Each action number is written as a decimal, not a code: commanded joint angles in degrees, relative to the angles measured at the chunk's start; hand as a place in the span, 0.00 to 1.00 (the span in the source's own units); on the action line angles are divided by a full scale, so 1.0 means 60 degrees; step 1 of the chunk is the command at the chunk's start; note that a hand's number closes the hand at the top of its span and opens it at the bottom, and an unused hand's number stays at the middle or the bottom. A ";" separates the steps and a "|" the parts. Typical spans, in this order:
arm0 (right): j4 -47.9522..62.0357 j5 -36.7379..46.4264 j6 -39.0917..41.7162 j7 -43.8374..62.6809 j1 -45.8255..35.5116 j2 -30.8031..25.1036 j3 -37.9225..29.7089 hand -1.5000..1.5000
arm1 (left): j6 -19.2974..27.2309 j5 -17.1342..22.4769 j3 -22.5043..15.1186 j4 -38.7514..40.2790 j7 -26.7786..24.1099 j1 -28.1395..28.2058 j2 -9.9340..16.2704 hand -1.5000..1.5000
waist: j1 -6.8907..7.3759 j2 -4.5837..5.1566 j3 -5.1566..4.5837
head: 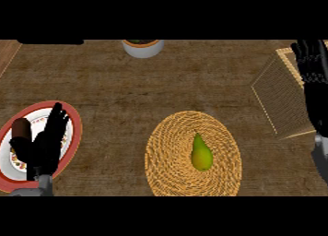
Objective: Pick the pear from the placemat and place it in the basket
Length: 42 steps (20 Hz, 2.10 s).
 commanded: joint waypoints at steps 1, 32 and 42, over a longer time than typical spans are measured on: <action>0.0618 -0.0640 0.0598 0.0086 -0.0618 0.0560 0.0089 1.00 | -0.0234 0.0037 -0.0050 0.0336 0.0200 0.0126 -0.0059 0.50 | 0.0057 0.0082 0.0142; 0.2736 -0.1322 0.7299 0.6114 -0.6177 -0.2509 0.2280 0.00 | -0.0994 -0.0131 -0.1113 -0.0066 0.2648 0.1298 0.0246 0.50 | 0.0060 0.0073 0.0130; 0.3163 -0.2338 1.0839 0.6353 -0.6133 -0.3552 0.2229 0.00 | -0.0986 -0.0218 -0.0773 -0.0047 0.3209 0.0778 0.0434 0.50 | -0.0092 0.0046 0.0140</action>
